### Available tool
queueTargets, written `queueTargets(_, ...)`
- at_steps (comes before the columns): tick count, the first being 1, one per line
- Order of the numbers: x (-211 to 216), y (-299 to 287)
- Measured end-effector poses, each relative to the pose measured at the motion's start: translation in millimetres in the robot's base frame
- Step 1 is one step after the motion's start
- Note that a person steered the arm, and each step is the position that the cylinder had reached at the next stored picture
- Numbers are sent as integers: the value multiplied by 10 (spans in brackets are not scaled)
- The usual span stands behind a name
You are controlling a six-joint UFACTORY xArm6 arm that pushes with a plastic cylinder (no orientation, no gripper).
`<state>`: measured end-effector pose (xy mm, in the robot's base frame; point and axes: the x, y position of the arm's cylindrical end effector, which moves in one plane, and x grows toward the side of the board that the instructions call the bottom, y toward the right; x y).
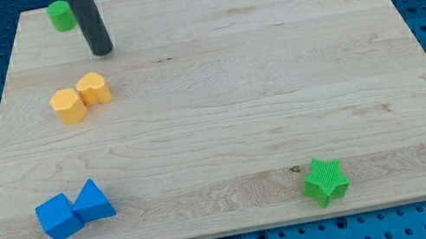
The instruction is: Point your arm towards center
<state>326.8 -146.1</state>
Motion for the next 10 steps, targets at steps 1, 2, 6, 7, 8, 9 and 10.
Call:
queueTargets(1, 278, 405)
queueTargets(2, 348, 559)
queueTargets(6, 694, 1246)
queueTargets(7, 713, 1308)
queueTargets(8, 900, 1610)
queueTargets(9, 1098, 1933)
queueTargets(10, 1140, 2191)
